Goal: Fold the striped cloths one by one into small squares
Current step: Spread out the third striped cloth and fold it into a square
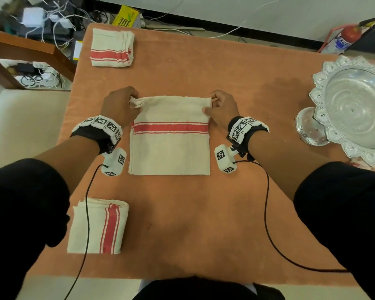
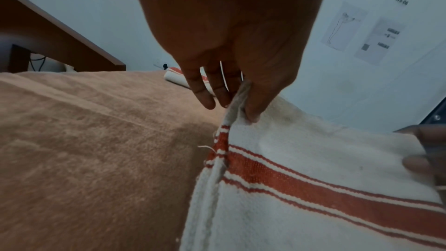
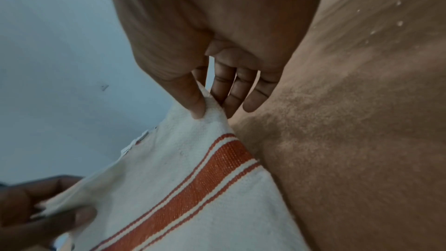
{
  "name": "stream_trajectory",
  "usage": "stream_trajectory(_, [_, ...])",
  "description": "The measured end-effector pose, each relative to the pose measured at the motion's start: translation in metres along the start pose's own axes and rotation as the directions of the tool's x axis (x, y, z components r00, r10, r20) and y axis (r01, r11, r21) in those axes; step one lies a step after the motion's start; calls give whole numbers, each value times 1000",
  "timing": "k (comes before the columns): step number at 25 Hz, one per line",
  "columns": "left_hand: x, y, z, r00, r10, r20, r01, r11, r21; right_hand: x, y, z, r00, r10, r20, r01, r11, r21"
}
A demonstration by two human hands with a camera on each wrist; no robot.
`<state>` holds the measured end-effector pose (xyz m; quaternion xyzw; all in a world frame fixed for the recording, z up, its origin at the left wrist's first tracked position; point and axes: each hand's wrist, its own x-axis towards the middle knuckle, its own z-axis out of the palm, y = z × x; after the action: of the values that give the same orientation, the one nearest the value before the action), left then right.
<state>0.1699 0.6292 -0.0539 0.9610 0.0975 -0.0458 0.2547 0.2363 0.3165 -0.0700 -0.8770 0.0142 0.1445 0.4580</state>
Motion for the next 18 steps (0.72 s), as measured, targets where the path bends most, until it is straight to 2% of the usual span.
stream_trajectory(6, [-44, -1, -21, 983, 170, -73, -175, 982, -74, -45, -8, -14, 976, -218, 27, 219, 959, -178])
stream_trajectory(11, [-94, -13, -21, 959, 265, -101, -269, 963, -25, -86, 10, -20, 912, -402, 80, 404, 847, -347])
stream_trajectory(15, [-128, -24, -14, 958, 275, -76, -273, 961, 40, -117, 29, -20, 877, -453, 162, 478, 785, -394])
stream_trajectory(18, [-142, -35, -1, 953, 301, -44, -296, 950, 99, -137, 39, -13, 842, -483, 240, 535, 694, -481])
